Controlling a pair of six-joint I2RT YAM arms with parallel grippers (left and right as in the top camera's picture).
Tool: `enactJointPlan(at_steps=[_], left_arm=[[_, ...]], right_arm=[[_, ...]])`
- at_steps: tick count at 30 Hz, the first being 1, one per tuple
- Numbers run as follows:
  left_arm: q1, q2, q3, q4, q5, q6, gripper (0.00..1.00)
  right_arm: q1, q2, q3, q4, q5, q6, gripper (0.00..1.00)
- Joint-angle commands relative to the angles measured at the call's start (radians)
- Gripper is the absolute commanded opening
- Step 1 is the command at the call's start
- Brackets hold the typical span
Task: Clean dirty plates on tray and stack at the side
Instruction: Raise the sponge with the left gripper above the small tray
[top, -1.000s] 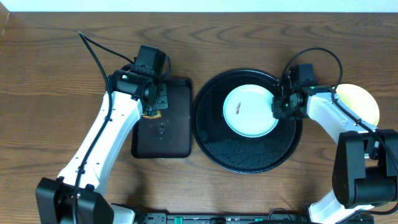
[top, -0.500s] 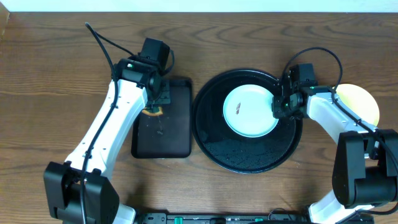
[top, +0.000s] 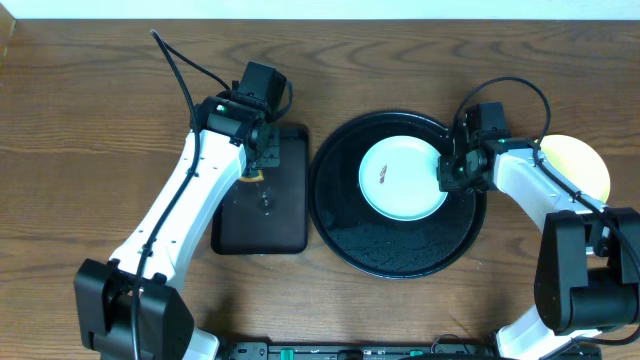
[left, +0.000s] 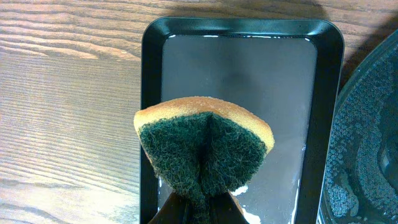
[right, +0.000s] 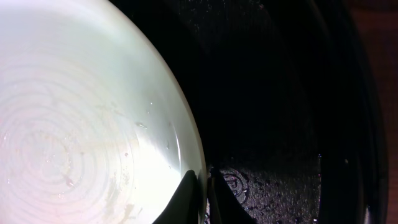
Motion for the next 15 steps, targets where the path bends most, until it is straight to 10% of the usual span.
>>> enactJointPlan(at_steps=[1, 15], left_arm=[[0.0, 0.004, 0.022, -0.001, 0.008, 0.008, 0.08], [-0.011, 0.004, 0.023, 0.0, -0.034, 0.014, 0.07]], right_arm=[[0.01, -0.019, 0.013, -0.001, -0.002, -0.005, 0.03], [0.012, -0.019, 0.013, -0.001, -0.002, -0.005, 0.01]])
